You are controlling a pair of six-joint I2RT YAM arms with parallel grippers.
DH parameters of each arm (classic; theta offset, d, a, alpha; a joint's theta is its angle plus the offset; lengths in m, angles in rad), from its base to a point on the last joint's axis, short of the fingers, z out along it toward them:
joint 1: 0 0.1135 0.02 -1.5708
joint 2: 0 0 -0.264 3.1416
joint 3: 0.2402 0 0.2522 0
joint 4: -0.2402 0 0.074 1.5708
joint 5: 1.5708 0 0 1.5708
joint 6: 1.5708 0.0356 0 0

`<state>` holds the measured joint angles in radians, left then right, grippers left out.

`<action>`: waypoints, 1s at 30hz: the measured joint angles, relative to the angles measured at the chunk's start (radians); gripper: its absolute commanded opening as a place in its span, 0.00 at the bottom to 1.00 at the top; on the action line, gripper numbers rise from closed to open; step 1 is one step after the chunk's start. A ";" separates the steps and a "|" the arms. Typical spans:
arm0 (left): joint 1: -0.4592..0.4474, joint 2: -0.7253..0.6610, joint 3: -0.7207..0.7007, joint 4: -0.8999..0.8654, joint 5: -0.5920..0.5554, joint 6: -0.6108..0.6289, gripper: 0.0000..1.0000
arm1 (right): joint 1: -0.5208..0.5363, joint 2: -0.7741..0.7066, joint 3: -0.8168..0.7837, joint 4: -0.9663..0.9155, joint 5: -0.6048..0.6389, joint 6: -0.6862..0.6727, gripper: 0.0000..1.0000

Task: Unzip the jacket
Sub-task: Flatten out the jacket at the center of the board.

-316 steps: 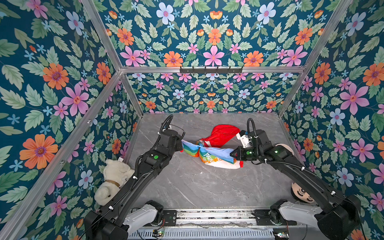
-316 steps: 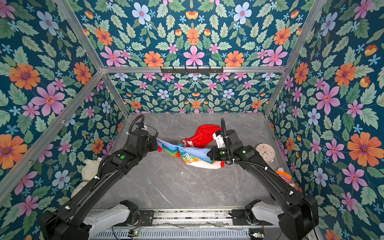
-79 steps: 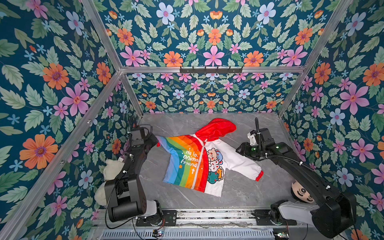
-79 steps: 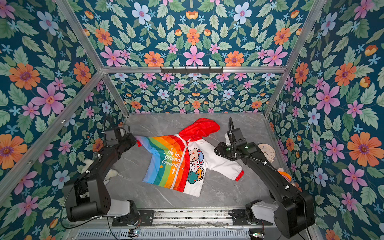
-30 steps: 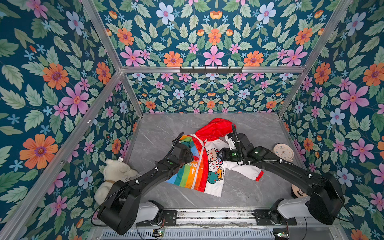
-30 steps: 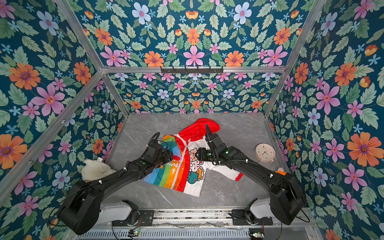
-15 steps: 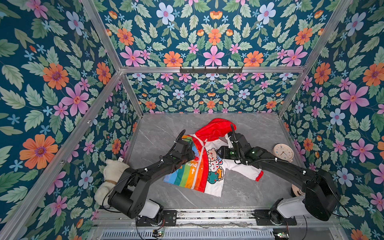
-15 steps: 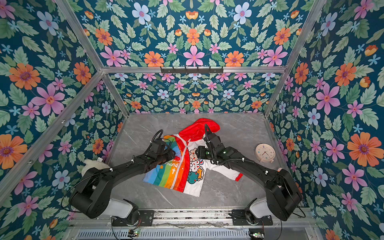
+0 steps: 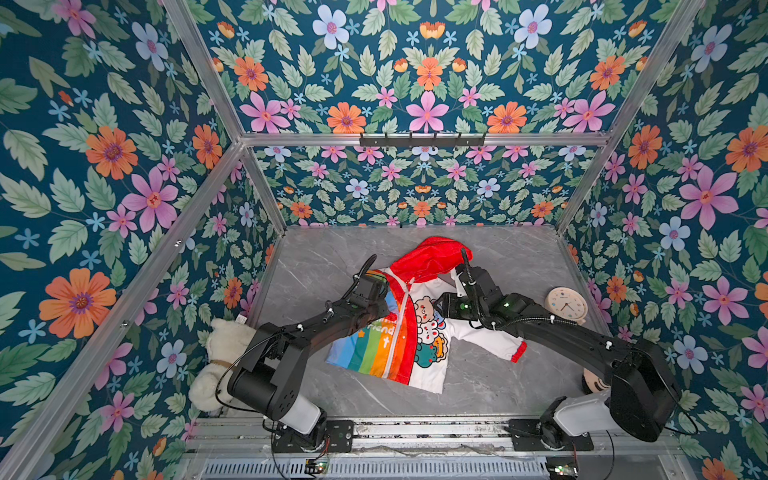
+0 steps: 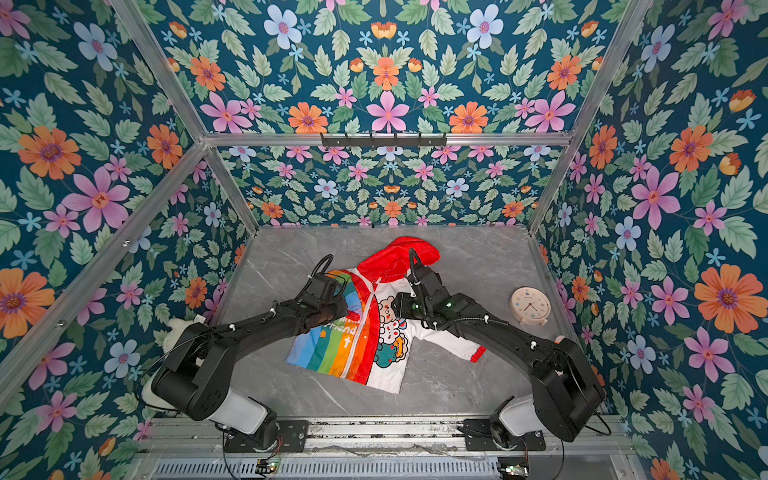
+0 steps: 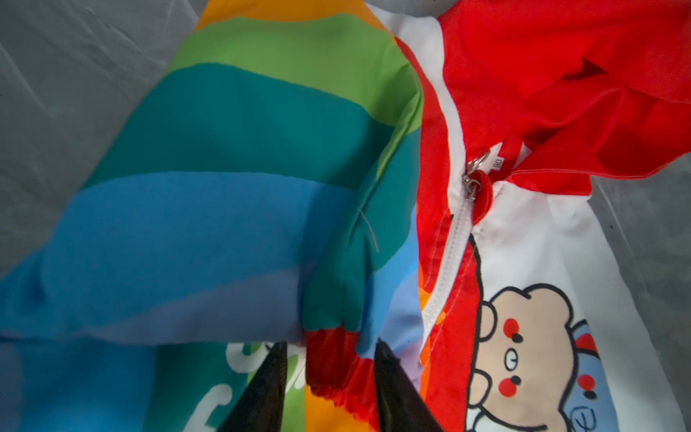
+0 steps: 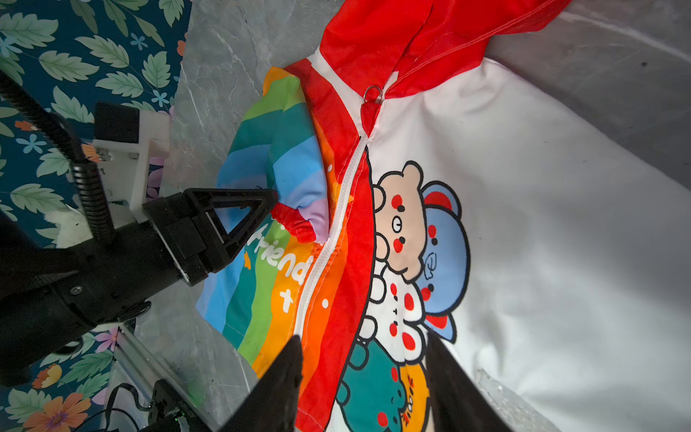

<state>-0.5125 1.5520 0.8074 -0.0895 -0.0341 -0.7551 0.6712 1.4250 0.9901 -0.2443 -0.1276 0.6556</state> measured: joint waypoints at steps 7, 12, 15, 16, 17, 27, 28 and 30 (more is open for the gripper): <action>-0.005 0.031 0.026 -0.012 -0.005 0.004 0.23 | 0.000 -0.006 0.004 -0.008 0.000 0.003 0.52; -0.012 0.032 0.062 -0.049 -0.017 0.026 0.00 | 0.000 -0.013 0.004 -0.027 0.008 0.003 0.52; -0.018 0.006 0.100 -0.099 -0.043 0.042 0.00 | 0.000 -0.027 0.004 -0.048 0.034 0.003 0.50; -0.019 -0.008 0.119 -0.128 -0.057 0.056 0.00 | 0.000 -0.031 0.004 -0.056 0.046 0.003 0.50; -0.019 -0.020 0.140 -0.158 -0.075 0.058 0.00 | 0.000 -0.035 0.004 -0.066 0.060 0.003 0.50; 0.004 0.006 0.469 -0.571 -0.390 0.235 0.00 | -0.001 -0.073 0.005 -0.164 0.143 0.003 0.50; 0.016 0.014 0.493 -0.610 -0.430 0.247 0.00 | -0.001 -0.077 0.001 -0.172 0.146 0.003 0.50; 0.044 0.030 0.531 -0.681 -0.505 0.279 0.00 | -0.001 -0.081 -0.008 -0.183 0.149 0.003 0.50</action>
<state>-0.4683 1.5822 1.3380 -0.7700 -0.5396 -0.4763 0.6704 1.3441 0.9821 -0.4278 0.0212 0.6586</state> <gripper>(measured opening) 0.065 0.501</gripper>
